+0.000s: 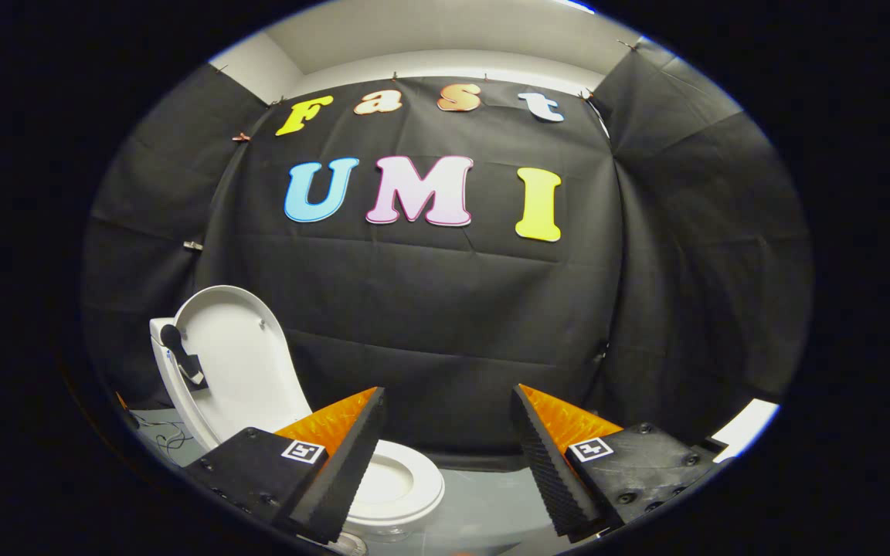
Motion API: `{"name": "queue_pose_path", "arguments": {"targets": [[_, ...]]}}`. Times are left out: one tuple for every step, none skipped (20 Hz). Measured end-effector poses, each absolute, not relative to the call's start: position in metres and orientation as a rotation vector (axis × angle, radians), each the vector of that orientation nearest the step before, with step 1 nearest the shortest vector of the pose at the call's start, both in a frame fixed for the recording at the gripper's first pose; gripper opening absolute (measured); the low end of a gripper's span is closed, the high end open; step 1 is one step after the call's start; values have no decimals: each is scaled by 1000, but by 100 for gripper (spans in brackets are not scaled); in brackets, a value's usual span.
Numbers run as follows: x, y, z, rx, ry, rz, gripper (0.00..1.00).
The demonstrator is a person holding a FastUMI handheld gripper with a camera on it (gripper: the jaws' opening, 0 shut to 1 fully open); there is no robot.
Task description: Open the toilet lid.
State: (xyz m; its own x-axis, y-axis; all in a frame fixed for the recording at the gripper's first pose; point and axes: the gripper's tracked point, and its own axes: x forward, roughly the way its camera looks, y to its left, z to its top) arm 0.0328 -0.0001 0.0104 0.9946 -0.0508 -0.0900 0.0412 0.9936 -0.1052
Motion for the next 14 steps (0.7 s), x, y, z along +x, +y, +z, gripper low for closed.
{"name": "queue_pose_path", "arguments": {"targets": [[32,-3,13,-111,82,-49,99],[31,-7,20,-131,54,-61,99],[32,-12,28,-148,28,-72,99],[32,-13,34,-158,10,-73,99],[32,-12,37,-160,-3,-73,99],[33,-14,37,-160,-4,-75,99],[32,-14,34,-158,4,-77,99],[32,-15,32,-153,12,-77,99],[32,-15,33,-148,14,-77,99],[30,-15,33,-143,15,-76,99],[31,-15,32,-141,17,-74,99],[32,-14,30,-140,23,-73,99],[33,-14,27,-140,29,-70,99],[32,-13,26,-138,32,-68,99]]}}
